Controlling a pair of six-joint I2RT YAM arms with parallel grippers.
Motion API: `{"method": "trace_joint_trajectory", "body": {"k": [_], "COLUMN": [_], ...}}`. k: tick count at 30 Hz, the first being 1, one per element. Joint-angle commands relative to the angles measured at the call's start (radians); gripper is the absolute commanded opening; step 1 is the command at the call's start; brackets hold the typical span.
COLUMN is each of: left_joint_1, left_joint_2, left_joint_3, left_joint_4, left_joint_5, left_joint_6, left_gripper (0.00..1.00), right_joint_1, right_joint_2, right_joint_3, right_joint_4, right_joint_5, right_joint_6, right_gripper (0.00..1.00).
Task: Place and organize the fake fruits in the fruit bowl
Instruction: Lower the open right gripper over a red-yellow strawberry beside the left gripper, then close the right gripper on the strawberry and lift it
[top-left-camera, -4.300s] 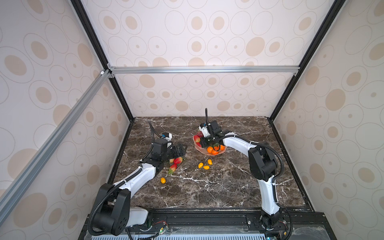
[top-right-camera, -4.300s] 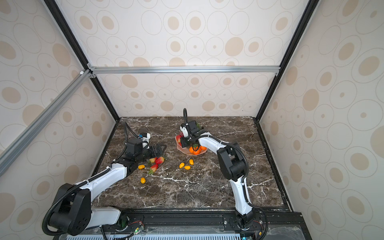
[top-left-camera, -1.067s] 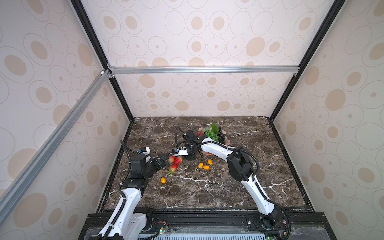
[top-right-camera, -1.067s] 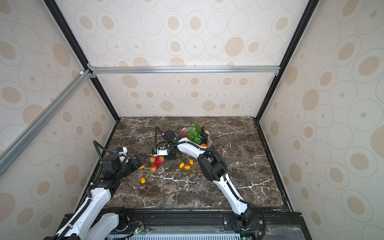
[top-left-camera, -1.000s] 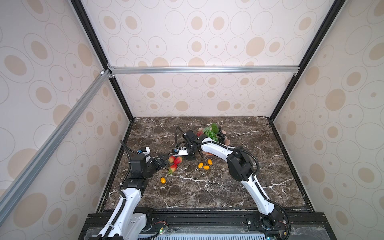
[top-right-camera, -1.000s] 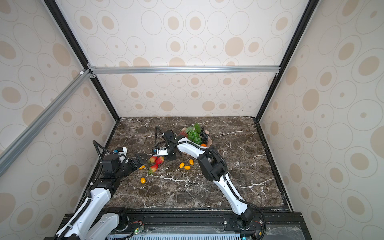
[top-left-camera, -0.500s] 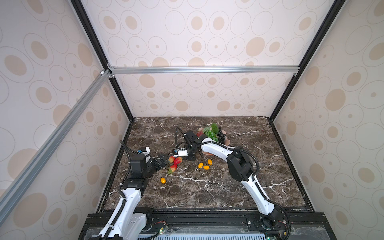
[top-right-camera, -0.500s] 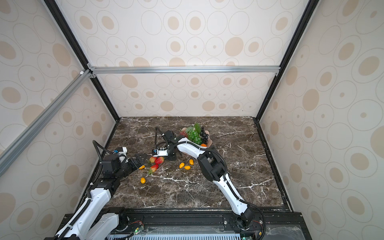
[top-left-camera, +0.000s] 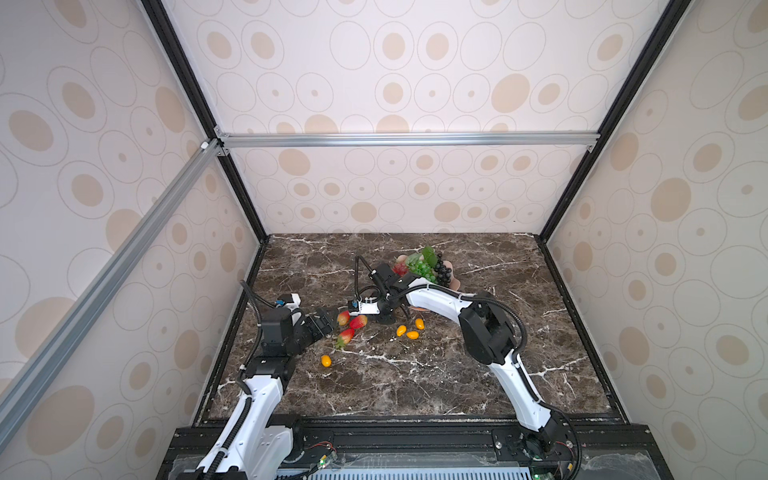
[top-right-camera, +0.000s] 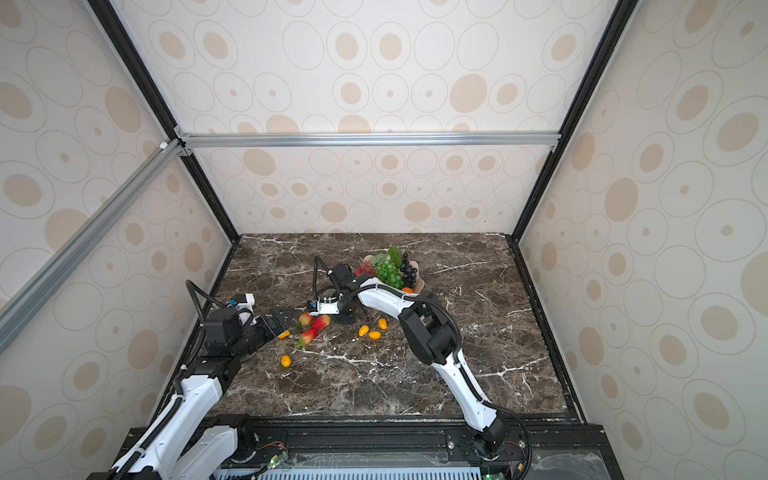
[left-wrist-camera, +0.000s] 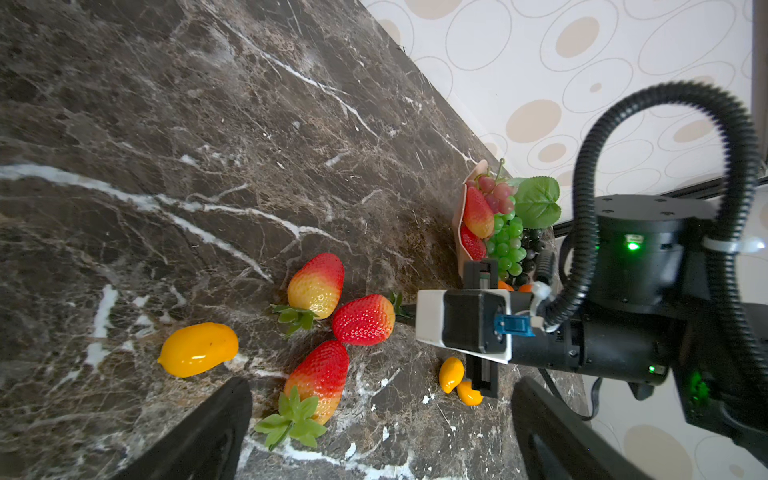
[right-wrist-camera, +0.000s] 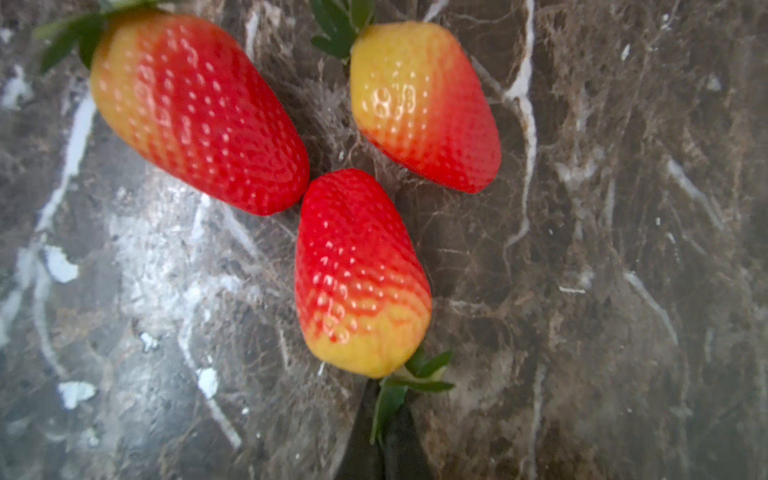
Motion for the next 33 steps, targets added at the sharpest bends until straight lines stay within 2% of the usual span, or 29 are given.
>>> {"method": "trace_joint_trajectory", "body": {"k": [1, 11, 19, 27, 32, 33], "left_joint_1": [0.007, 0.005, -0.013, -0.070, -0.138, -0.153], "left_joint_2": [0.008, 0.052, 0.093, 0.152, 0.196, 0.205], "left_joint_3": [0.035, 0.071, 0.103, 0.105, 0.131, 0.136], "left_joint_4": [0.032, 0.110, 0.159, 0.226, 0.250, 0.257], "left_joint_5": [0.040, 0.089, 0.082, 0.057, 0.023, -0.011], "left_joint_6": [0.037, 0.030, 0.022, 0.019, 0.023, 0.023], "left_gripper": [0.98, 0.98, 0.98, 0.98, 0.98, 0.98], "right_joint_1": [0.006, 0.005, -0.006, -0.023, -0.027, -0.028], "right_joint_2": [-0.100, -0.298, -0.466, -0.606, -0.665, -0.675], "right_joint_3": [-0.043, -0.256, -0.442, -0.627, -0.696, -0.708], "right_joint_4": [0.060, 0.229, 0.366, 0.538, 0.591, 0.599], "right_joint_5": [0.011, 0.057, 0.100, 0.111, 0.220, 0.232], "right_joint_6": [0.055, 0.253, 0.428, 0.608, 0.761, 0.787], "right_gripper": [0.00, 0.00, 0.00, 0.00, 0.00, 0.00]}}
